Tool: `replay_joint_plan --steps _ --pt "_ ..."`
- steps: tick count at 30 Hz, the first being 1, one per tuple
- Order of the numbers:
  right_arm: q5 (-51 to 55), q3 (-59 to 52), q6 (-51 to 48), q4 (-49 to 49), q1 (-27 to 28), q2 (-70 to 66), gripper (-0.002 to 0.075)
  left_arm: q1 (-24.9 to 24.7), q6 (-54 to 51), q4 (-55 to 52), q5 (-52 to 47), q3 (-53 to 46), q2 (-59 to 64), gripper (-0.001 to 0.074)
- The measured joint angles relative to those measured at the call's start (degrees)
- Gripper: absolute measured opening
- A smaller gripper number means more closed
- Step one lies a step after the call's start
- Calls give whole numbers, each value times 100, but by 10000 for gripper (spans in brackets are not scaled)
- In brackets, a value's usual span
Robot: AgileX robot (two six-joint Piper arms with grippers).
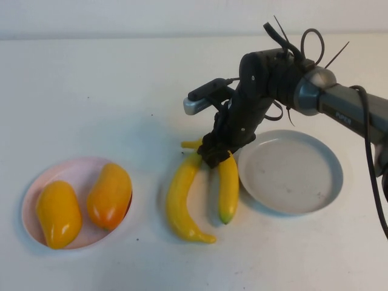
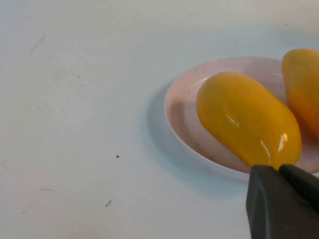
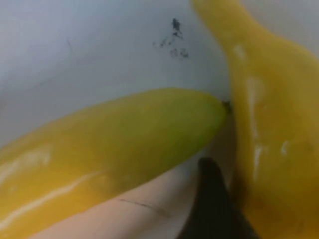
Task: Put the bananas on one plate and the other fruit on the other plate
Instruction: Put another type of fruit in the right plate
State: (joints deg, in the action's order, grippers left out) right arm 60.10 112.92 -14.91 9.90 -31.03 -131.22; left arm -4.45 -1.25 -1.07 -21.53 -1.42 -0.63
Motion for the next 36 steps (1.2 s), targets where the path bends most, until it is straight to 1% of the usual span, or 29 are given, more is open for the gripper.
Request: replay_joint_plan --steps 3,7,10,15,18,21,25,28,31,36 --pt "-19 12 0 48 0 0 311 0 0 0 0 0 0 0" --pt "-19 154 65 331 0 115 308 0 0 0 0 0 0 0" --pt "35 198 520 319 0 493 308 0 0 0 0 0 0 0" --pt "533 155 1729 -355 165 1179 308 0 0 0 0 0 0 0" --pt "691 -200 2178 -725 421 1520 308 0 0 0 0 0 0 0" --pt "674 -848 2444 -895 730 1727 308 0 0 0 0 0 0 0" --pt "359 -1682 2623 -930 1120 1868 308 0 0 0 0 0 0 0" --pt "30 -2070 2662 -930 1336 1883 308 0 0 0 0 0 0 0" --pt "-247 -2295 2688 -930 1459 1883 308 0 0 0 0 0 0 0" --pt "-368 -2368 2697 -879 1469 1809 316 0 0 0 0 0 0 0"
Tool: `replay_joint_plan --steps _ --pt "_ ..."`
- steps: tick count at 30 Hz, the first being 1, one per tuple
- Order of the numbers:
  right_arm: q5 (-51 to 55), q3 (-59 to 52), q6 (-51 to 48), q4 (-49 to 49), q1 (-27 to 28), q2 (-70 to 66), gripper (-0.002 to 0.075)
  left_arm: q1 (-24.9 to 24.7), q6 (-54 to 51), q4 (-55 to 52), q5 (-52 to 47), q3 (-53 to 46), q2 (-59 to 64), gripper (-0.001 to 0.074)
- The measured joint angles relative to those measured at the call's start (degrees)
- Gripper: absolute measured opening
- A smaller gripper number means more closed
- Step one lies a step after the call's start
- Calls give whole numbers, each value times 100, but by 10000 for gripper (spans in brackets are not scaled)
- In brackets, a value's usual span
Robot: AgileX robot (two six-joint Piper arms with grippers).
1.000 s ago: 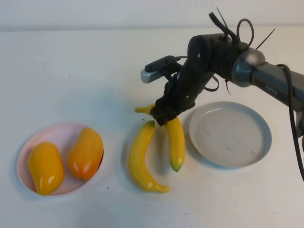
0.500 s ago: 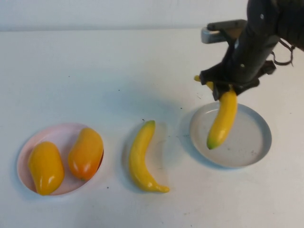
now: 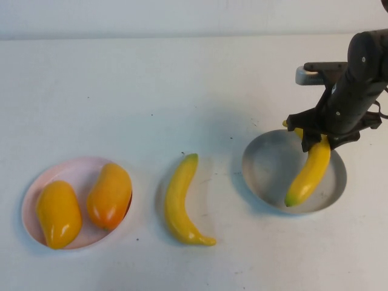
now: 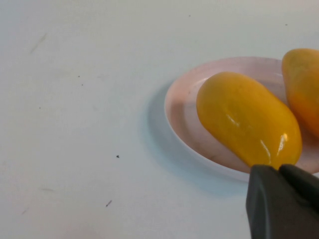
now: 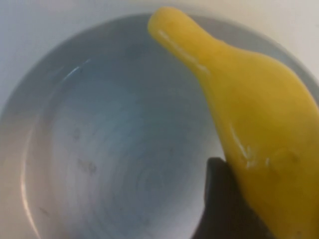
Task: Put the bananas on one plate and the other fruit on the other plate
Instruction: Put another type of fruit in the right plate
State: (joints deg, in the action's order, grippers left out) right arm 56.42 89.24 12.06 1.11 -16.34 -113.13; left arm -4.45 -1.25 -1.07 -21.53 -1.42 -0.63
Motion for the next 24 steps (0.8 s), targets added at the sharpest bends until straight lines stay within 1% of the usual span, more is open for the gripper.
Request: replay_joint_plan --steps 6,11,13,16,24 --pt "-32 -31 0 79 0 -122 406 0 0 0 0 0 0 0" --pt "-36 -31 0 143 -28 -78 426 0 0 0 0 0 0 0" --pt "-45 -31 0 207 -131 49 427 0 0 0 0 0 0 0" --pt "-45 -31 -12 369 -479 314 427 0 0 0 0 0 0 0" --pt "-45 7 -564 953 -2011 311 427 0 0 0 0 0 0 0"
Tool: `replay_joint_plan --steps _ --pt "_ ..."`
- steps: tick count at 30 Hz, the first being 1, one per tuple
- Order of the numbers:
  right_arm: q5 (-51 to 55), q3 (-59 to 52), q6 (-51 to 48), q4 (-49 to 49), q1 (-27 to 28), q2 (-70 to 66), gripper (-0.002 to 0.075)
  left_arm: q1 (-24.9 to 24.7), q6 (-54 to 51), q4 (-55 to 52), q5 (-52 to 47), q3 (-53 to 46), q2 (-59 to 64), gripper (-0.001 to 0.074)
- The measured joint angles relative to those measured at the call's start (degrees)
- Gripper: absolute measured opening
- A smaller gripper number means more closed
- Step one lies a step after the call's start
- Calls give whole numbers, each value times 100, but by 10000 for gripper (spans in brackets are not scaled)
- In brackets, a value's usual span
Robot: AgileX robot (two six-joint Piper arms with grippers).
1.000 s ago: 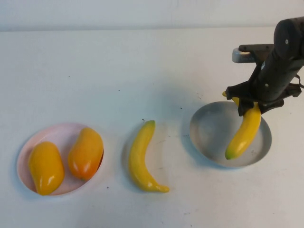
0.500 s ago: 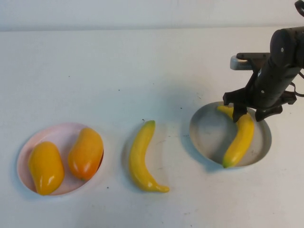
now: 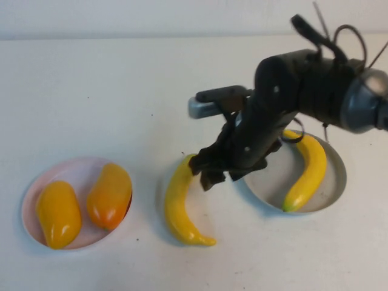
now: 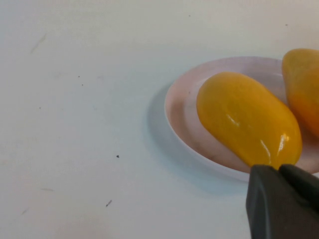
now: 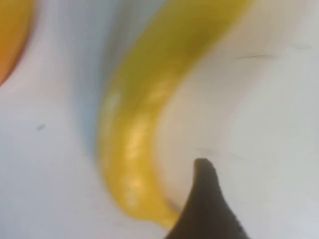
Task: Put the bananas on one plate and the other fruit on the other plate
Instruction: Put another type of fruit in the right plate
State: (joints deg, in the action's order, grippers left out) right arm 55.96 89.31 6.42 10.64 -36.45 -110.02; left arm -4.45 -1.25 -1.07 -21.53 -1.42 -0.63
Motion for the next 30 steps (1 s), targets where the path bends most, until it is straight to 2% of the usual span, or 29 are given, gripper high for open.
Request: replay_joint_plan --steps 5,9,23,25,30 --pt "103 338 -154 20 -617 -307 427 0 0 0 0 0 0 0" --pt "362 717 -154 20 -875 -633 427 0 0 0 0 0 0 0" --pt "580 998 -45 -16 -1037 -1279 426 0 0 0 0 0 0 0" --pt "558 998 -45 -16 -1037 -1316 410 0 0 0 0 0 0 0" --pt "389 998 147 -16 -1037 -1351 316 0 0 0 0 0 0 -1"
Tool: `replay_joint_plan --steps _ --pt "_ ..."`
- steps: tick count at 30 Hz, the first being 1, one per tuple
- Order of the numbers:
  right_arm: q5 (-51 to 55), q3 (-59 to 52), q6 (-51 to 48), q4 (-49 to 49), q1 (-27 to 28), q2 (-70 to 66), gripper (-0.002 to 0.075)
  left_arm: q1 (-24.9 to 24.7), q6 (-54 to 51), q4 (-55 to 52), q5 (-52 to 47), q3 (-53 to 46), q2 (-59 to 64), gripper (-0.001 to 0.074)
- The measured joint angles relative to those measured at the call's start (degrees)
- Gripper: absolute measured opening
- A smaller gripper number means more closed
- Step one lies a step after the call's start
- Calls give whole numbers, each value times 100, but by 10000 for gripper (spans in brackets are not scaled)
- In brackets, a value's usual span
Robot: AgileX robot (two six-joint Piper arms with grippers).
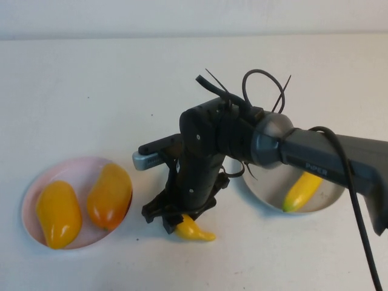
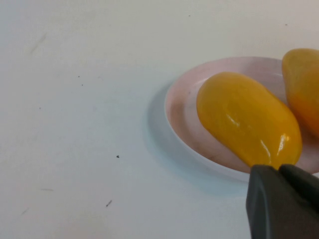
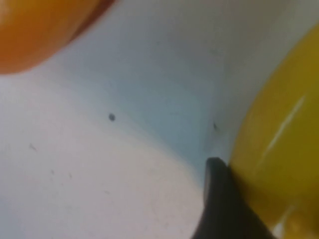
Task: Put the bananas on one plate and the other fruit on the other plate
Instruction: Put another type of fruit in the right plate
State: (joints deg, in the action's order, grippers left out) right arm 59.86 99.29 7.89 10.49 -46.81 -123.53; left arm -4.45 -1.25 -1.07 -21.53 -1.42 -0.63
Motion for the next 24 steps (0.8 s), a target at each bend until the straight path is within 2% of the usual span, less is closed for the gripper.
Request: replay_joint_plan --steps 7,18,24 --pt "-127 0 538 -66 206 583 317 0 0 0 0 0 0 -1" --pt "-297 -604 1861 -699 1573 1241 316 0 0 0 0 0 0 -1" --pt "-501 -898 2192 -588 1928 1059 316 0 0 0 0 0 0 -1"
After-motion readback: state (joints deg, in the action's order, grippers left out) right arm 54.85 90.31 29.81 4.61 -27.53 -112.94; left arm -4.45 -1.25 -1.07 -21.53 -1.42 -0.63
